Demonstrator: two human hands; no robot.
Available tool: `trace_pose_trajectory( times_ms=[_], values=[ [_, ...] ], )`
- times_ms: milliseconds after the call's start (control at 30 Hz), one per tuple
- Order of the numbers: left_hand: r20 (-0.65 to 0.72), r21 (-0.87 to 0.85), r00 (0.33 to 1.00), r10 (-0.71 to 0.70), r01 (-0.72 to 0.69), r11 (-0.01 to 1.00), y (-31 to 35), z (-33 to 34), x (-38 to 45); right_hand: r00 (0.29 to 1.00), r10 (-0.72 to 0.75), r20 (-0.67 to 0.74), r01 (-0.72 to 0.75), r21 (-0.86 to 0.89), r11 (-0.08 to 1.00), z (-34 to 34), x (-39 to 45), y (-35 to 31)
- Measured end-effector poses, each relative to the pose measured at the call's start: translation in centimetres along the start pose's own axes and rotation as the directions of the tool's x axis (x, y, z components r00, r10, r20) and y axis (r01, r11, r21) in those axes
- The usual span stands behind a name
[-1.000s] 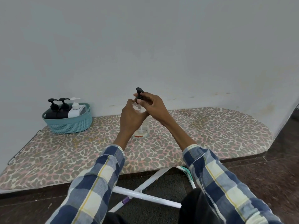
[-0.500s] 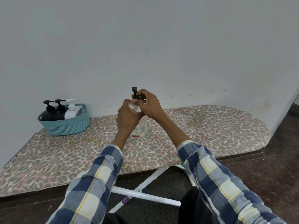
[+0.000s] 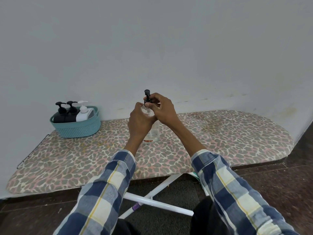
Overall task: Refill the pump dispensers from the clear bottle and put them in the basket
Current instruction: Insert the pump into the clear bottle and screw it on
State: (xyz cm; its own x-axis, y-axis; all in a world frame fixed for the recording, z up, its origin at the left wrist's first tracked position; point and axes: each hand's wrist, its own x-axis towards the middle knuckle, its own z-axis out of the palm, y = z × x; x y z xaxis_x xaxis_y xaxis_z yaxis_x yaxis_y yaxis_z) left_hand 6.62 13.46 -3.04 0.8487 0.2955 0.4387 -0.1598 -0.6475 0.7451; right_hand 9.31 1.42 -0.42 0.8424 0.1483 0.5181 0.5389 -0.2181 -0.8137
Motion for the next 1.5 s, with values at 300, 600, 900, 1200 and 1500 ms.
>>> trace_pose_trajectory(
  times_ms=[300, 600, 900, 1200, 1500],
  values=[
    [-0.008, 0.020, 0.999, 0.042, -0.042, 0.999, 0.3, 0.0, -0.3, 0.976, 0.148, 0.157, -0.188, 0.275, 0.943, -1.7, -1.3, -0.3],
    [-0.005, 0.002, 1.000, 0.030, -0.030, 1.000, 0.0, 0.0, -0.4, 0.987, 0.138, 0.085, -0.156, 0.279, 0.948, -1.1, -1.2, -1.1],
    [-0.004, -0.001, 0.999, 0.042, -0.042, 0.999, -0.2, 0.0, -0.4, 0.987, 0.092, 0.128, -0.120, 0.225, 0.967, -1.5, -1.3, -0.5],
    [0.007, -0.014, 1.000, 0.019, -0.018, 1.000, -0.1, -0.1, -0.6, 1.000, 0.000, 0.020, -0.001, 0.058, 0.998, -0.6, -1.2, 0.4],
    [0.073, -0.030, 0.996, 0.053, -0.051, 0.998, 0.1, -0.5, -0.3, 1.000, 0.013, 0.019, -0.014, 0.021, 1.000, -0.9, -1.7, 0.3]
  ],
)
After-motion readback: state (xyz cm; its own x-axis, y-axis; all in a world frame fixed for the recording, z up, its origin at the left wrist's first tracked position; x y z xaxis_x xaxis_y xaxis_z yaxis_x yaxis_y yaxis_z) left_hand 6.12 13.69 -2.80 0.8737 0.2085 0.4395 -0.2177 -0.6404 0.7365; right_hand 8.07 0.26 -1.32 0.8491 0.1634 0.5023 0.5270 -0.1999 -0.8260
